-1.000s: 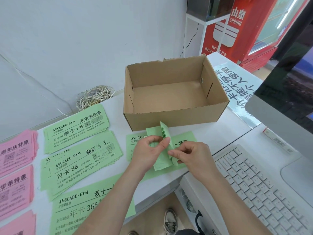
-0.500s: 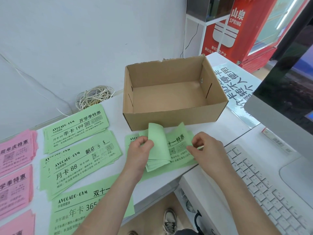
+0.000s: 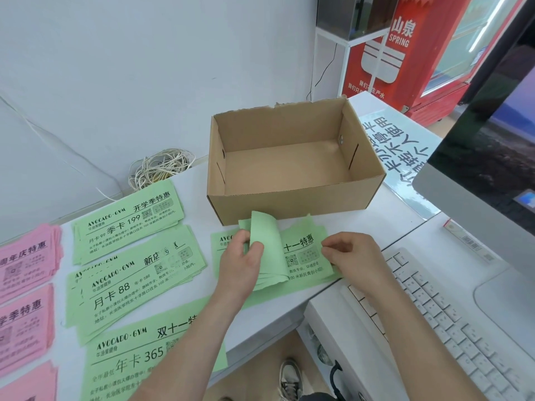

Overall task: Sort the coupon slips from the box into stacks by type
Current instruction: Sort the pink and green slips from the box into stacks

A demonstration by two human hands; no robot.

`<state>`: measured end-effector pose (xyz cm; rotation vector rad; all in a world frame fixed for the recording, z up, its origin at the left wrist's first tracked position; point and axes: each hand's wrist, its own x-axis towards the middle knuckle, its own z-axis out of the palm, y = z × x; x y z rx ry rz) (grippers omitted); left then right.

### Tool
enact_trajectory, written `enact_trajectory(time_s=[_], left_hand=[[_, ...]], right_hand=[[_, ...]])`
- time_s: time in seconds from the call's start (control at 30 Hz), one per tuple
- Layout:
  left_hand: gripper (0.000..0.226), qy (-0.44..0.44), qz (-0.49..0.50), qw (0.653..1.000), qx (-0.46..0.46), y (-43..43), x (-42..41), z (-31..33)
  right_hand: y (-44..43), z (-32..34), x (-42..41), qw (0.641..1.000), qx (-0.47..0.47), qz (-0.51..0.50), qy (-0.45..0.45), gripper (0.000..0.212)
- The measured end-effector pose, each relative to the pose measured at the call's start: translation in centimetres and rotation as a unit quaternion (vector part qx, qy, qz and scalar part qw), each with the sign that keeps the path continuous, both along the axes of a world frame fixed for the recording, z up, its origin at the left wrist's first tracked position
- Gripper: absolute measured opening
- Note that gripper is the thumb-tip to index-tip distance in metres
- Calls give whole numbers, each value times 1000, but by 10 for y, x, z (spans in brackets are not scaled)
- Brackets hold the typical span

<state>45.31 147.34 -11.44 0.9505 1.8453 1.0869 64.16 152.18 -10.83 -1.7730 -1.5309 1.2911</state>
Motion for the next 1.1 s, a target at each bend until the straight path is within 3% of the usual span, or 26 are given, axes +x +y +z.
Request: enact_trajectory(time_s=[0.13, 0.2, 0.27, 0.37, 0.53, 0.67, 0.83, 1.1], left_hand=[[8, 41, -5, 999, 1, -2, 3, 3], [22, 65, -31, 997, 24, -4, 4, 4], [35, 157, -91, 982, 52, -5, 6, 2], [16, 231, -157, 959, 40, -2, 15, 5], [12, 84, -116, 990, -6, 7, 14, 8], [14, 48, -118, 991, -28, 11, 14, 9], [10, -18, -117, 992, -32, 11, 11, 8], [19, -76, -70, 994, -42, 8, 3, 1]], right_hand=[[4, 2, 0, 998, -30, -1, 52, 17], [6, 4, -1, 995, -46, 10, 82, 19], [8, 7, -3, 992, -66, 25, 103, 19], [6, 7, -14, 989, -78, 51, 119, 20], [-8, 4, -25, 990, -43, 86, 107, 26], [-9, 4, -21, 985, -41, 96, 134, 27], [-6, 2, -16, 982, -75, 75, 157, 49], [1, 5, -9, 977, -96, 51, 186, 43]])
